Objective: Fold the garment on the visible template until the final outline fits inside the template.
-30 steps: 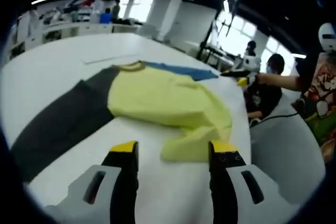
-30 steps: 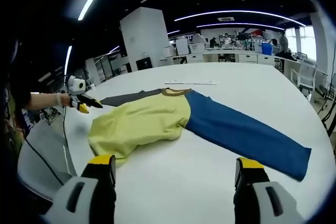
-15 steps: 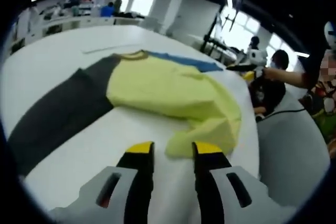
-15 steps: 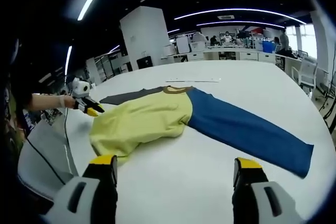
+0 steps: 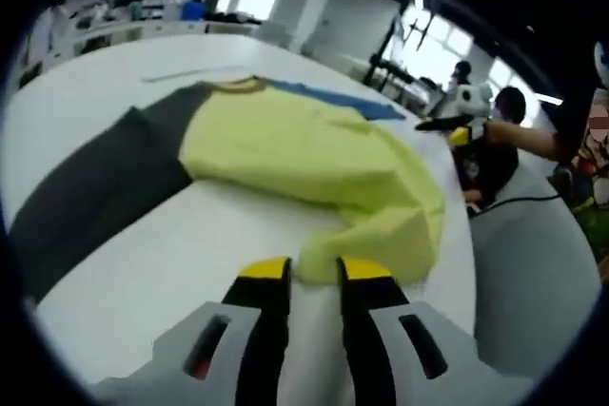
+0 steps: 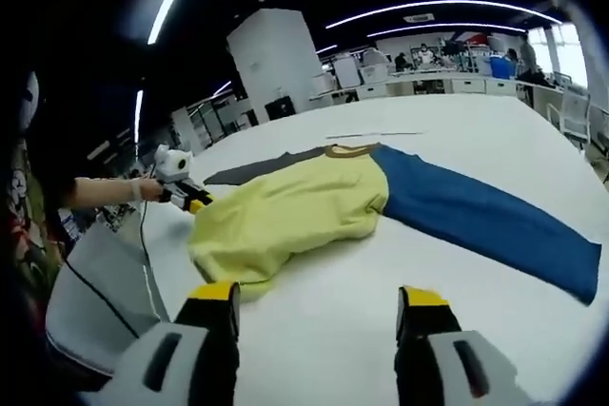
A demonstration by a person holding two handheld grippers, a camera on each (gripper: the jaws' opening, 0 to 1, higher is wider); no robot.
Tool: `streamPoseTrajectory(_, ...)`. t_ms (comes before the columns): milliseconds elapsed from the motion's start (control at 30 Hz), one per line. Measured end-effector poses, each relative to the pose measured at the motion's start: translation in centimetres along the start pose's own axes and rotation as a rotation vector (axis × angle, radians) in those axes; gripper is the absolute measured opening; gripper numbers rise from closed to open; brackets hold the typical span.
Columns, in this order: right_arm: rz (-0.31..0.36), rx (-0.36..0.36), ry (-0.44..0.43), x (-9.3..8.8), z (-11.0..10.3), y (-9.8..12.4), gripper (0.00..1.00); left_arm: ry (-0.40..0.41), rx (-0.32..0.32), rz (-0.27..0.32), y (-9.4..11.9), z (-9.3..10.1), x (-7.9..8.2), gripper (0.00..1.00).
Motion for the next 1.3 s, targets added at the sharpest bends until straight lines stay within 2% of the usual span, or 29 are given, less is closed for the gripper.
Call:
streamPoseTrajectory(33,0.009,-0.006,0.007,0.0,-0.2,-0.5,0.46,0.012,0.002,0.005,0.0,0.0,-0.1,0.13)
streamPoseTrajectory(233,0.008,0.036,-0.016,-0.2,-0.8,-3.3,0.43,0.035,0.015,0.021,0.0,0.0,-0.3,0.04)
streamPoseTrajectory(400,0.001,0.064,-0.029,0.3,-1.7,-5.4,0.35,0.026,0.016,0.034,0.2,0.4,-0.2,0.07)
streamPoseTrajectory(500,0.001,0.076,-0.025,0.7,-1.9,-5.9,0.35,0.007,0.010,0.046,0.3,0.6,0.1,0.14)
streamPoseTrajectory(633,-0.002,0.084,-0.023,1.0,-2.1,-6.4,0.33,0.003,0.005,0.054,0.1,0.4,0.5,0.14)
streamPoseTrajectory(833,-0.015,0.091,-0.022,0.8,-2.4,-6.4,0.31,0.011,0.009,0.037,-0.3,0.0,0.2,0.11)
streamPoseTrajectory(933,-0.029,0.097,-0.030,0.4,-2.5,-6.4,0.26,0.026,0.014,0.037,-0.2,-0.1,0.0,0.06)
streamPoseTrajectory(1100,-0.030,0.103,-0.044,0.2,-2.8,-6.9,0.24,0.041,0.018,0.034,-0.1,-0.1,-0.3,0.01)
streamPoseTrajectory(1233,-0.039,0.111,-0.045,0.1,-3.2,-7.4,0.17,0.060,0.019,0.040,-0.1,0.1,-0.4,0.00)
streamPoseTrajectory(1300,-0.043,0.100,-0.039,0.1,-3.1,-7.5,0.06,0.064,0.023,0.041,0.0,0.1,-0.5,0.00)
Point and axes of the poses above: the point that each gripper's makers call its tool centre point, and the gripper's own axes: y roughly backward along the fingers, z roughly to its right, x roughly out of its top, the point moved 3 cm from there along y, roughly backward along the fingers, and after that the axes turned 4 degrees about -y, right-handed, at the moved point
